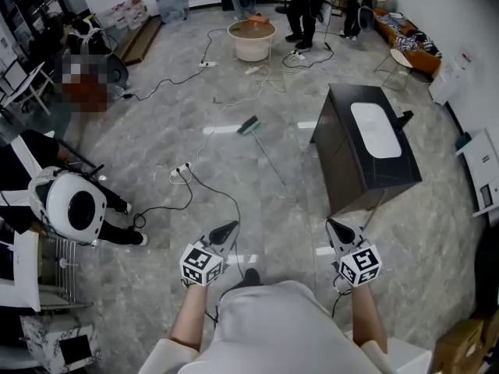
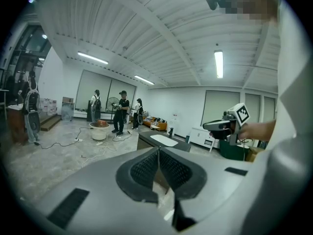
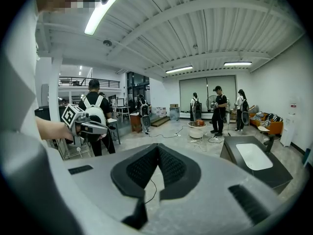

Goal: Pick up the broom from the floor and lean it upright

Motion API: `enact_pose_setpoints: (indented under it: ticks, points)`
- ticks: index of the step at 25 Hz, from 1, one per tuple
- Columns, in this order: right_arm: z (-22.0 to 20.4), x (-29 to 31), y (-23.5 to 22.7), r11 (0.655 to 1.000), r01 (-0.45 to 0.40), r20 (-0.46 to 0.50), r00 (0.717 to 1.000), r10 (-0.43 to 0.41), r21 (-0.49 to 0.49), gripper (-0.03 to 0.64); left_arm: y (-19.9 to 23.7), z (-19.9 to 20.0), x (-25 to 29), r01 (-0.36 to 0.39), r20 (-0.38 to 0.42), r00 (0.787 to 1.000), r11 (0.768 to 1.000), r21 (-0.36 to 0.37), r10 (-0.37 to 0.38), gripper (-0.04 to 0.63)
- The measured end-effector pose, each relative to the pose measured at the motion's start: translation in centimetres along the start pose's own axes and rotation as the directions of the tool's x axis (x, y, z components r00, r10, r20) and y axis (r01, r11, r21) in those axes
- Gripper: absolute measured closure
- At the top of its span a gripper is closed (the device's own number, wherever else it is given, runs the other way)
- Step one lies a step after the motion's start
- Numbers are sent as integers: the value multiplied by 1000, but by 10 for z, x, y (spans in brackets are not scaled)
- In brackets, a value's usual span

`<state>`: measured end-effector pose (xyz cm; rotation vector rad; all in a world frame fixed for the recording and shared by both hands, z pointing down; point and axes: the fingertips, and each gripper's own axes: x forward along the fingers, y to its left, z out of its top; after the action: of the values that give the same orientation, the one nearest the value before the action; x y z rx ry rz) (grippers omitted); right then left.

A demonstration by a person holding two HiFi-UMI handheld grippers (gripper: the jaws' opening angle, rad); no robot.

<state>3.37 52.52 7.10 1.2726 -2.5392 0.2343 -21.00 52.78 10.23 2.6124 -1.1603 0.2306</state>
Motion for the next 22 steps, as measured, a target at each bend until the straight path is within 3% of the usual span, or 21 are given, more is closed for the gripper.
enact_pose_setpoints:
  ticks: [10, 22]
  points:
    - [0, 38, 38, 1000, 15, -15, 1000, -15, 22, 615, 43, -9, -26, 18, -21, 1000, 1000, -1, -18, 584]
    - [6, 66, 45, 999, 13, -29, 1000, -12, 42, 615, 72, -13, -33, 8, -27, 1000, 1000, -27, -9, 584]
